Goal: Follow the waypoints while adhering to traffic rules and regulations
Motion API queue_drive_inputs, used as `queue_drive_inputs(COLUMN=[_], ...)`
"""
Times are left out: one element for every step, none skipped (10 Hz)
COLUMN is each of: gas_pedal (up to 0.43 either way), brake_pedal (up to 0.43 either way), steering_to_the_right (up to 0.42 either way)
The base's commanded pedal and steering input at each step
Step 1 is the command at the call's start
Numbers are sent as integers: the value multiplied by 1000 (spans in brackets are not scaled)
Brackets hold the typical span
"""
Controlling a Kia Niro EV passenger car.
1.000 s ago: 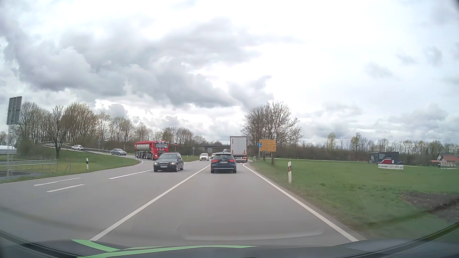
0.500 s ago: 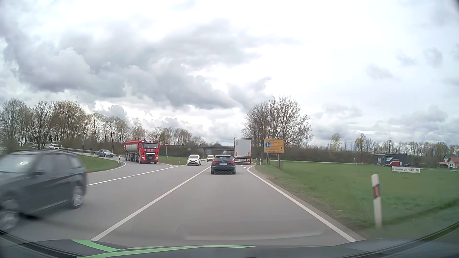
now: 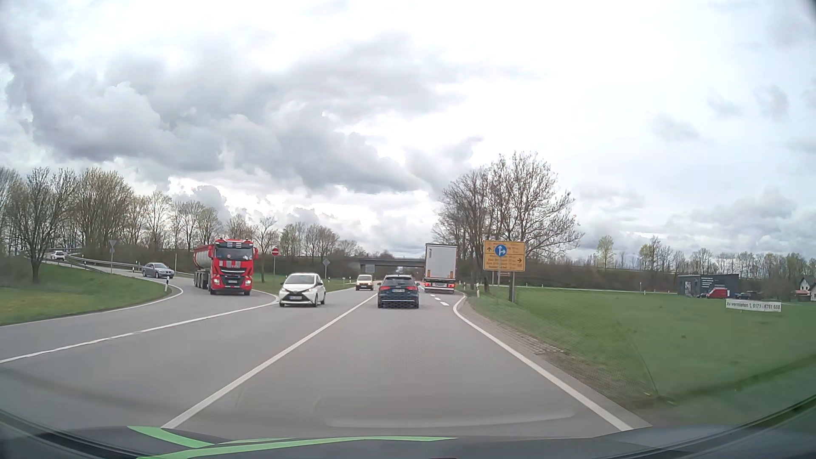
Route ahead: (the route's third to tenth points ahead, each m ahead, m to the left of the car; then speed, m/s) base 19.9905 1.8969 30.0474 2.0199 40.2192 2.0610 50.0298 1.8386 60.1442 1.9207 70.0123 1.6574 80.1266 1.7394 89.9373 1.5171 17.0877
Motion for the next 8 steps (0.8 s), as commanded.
queue_drive_inputs(gas_pedal=[248, 260, 268, 268, 280, 287, 287, 299], brake_pedal=[0, 0, 0, 0, 0, 0, 0, 0], steering_to_the_right=[1, 1, 1, 1, 1, 1, 1, 1])
